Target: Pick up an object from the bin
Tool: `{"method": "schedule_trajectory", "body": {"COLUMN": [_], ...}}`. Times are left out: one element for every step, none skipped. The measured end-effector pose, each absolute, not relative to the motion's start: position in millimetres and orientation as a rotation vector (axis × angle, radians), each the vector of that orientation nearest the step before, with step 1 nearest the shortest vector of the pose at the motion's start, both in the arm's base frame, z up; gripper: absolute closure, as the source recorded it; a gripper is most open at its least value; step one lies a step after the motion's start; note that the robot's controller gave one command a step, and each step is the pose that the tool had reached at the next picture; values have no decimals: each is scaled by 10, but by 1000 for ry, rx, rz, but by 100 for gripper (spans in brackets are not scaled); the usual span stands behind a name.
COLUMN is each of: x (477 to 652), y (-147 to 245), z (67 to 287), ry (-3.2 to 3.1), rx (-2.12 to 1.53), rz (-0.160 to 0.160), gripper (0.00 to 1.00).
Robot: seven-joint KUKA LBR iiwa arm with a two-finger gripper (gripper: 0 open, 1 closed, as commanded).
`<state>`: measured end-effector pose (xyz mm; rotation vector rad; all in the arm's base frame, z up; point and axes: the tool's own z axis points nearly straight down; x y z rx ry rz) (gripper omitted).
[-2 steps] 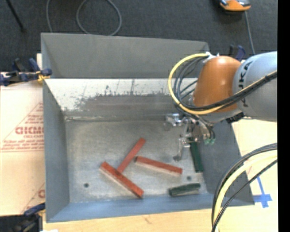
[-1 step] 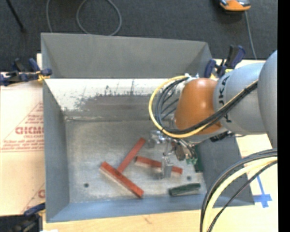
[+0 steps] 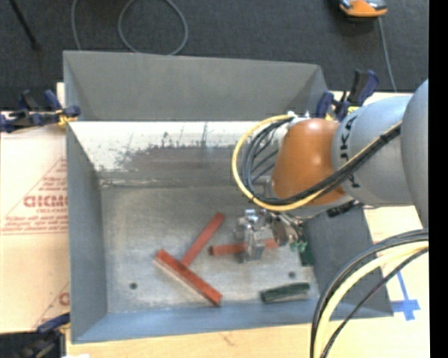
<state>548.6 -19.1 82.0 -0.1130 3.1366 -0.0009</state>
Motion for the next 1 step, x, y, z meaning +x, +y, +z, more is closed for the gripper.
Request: {"method": "schedule_trajectory", "body": {"x": [5635], "y": [-421], "z": [2156], "ry": [3127], "rx": [-123], "rz": [-5], "gripper": [100]}}
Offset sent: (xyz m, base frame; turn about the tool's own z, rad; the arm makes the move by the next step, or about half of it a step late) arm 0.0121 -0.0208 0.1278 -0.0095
